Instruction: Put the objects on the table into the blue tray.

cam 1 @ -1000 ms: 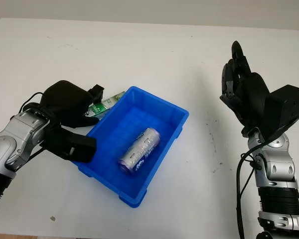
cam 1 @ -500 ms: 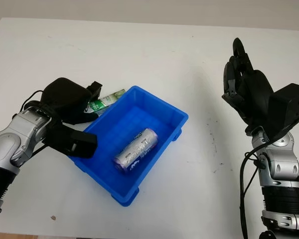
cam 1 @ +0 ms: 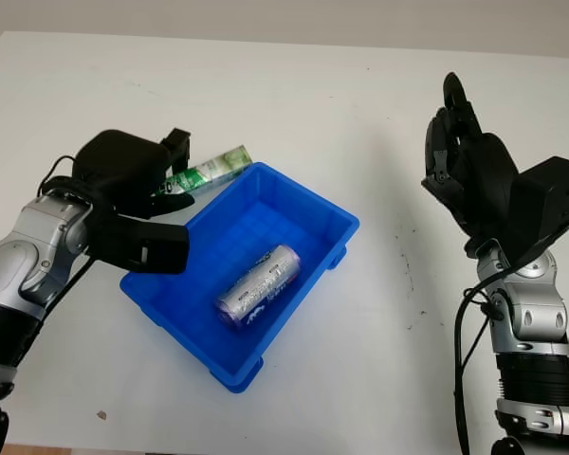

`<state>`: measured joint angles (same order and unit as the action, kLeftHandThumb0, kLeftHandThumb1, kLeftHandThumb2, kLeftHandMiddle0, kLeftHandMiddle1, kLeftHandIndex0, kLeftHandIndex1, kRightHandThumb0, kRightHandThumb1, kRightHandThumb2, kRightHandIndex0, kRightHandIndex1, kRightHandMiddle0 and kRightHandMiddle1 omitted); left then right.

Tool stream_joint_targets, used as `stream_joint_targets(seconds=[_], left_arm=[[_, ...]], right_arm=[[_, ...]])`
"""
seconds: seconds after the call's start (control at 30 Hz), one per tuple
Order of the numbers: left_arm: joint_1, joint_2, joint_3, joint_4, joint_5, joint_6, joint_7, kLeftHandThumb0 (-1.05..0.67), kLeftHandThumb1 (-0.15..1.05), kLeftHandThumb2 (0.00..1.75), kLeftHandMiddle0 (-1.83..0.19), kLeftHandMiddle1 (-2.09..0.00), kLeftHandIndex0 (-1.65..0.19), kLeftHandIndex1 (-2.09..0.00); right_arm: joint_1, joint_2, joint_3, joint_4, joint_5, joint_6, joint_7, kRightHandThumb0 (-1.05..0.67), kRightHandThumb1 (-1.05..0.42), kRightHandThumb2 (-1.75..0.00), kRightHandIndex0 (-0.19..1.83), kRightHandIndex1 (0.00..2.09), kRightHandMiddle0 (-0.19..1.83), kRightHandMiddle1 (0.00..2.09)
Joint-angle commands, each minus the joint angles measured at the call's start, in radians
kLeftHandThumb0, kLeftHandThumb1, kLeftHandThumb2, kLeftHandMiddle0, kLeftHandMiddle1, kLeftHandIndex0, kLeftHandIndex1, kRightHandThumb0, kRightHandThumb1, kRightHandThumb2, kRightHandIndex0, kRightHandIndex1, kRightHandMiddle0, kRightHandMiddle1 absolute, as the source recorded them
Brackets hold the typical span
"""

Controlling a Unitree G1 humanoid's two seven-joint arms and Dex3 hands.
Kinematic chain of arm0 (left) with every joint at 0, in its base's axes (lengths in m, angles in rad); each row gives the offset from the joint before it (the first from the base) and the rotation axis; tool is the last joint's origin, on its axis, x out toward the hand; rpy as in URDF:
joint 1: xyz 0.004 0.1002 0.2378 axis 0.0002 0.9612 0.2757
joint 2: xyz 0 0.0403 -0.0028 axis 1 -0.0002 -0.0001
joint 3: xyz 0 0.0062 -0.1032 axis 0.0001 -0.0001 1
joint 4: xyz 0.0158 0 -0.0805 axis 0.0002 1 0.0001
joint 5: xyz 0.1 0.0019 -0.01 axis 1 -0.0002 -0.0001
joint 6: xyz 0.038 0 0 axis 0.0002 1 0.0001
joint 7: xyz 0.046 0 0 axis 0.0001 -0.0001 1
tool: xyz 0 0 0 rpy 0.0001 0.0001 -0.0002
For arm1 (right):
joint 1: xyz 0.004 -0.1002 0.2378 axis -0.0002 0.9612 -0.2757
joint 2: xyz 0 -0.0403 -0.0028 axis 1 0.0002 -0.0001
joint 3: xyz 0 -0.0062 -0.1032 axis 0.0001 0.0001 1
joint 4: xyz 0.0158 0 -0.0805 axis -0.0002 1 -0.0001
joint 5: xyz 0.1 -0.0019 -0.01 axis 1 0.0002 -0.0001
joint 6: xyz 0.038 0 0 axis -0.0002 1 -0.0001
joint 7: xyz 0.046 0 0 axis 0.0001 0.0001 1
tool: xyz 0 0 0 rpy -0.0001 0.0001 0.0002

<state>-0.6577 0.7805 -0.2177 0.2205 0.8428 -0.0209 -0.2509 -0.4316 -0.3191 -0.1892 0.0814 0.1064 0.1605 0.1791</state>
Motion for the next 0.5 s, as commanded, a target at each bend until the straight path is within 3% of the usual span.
stream_joint_targets(seconds=[0.0,0.07,0.17,0.23,0.37,0.47], left_arm=[[-0.05,-0.008,0.042,-0.015,-0.049,0.0,-0.004,-0.5,1.05,0.58,-0.84,-2.09,-0.04,-2.09],[-0.069,-0.017,0.08,-0.02,-0.125,0.005,-0.018,-0.5,1.05,0.56,-0.7,-2.09,-0.02,-2.09],[-0.074,-0.044,0.148,-0.08,-0.252,0.078,-0.084,-0.48,1.05,0.53,-0.81,-2.09,-0.25,-2.09],[-0.073,-0.047,0.176,-0.118,-0.313,0.103,-0.116,-0.47,1.05,0.52,-0.83,-2.09,-0.25,-2.09],[-0.06,-0.049,0.217,-0.205,-0.41,0.174,-0.187,-0.47,1.05,0.5,-0.67,-2.09,-0.25,-2.09],[-0.038,-0.037,0.251,-0.245,-0.513,0.163,-0.252,-0.44,1.05,0.5,-0.62,-2.09,-0.34,-2.09]], right_arm=[[0.008,-0.003,0.0,-0.003,-0.001,-0.015,0.001,-0.56,-1.05,-0.79,-0.19,0.0,-0.19,0.0],[0.013,-0.005,0.0,-0.004,-0.004,-0.013,0.002,-0.57,-1.05,-0.78,-0.19,0.0,-0.19,0.0],[0.017,-0.005,-0.002,-0.006,0.003,-0.012,0.008,-0.57,-1.05,-0.78,-0.19,0.0,-0.19,0.0],[0.018,-0.004,-0.004,-0.004,0.005,-0.018,0.012,-0.58,-1.05,-0.79,-0.19,0.0,-0.19,0.0],[0.02,-0.005,-0.006,-0.006,0.006,-0.011,0.012,-0.59,-1.05,-0.76,-0.19,0.0,-0.19,0.0],[0.021,-0.009,-0.004,-0.005,0.004,-0.011,0.015,-0.59,-1.05,-0.75,-0.19,0.0,-0.19,0.0]])
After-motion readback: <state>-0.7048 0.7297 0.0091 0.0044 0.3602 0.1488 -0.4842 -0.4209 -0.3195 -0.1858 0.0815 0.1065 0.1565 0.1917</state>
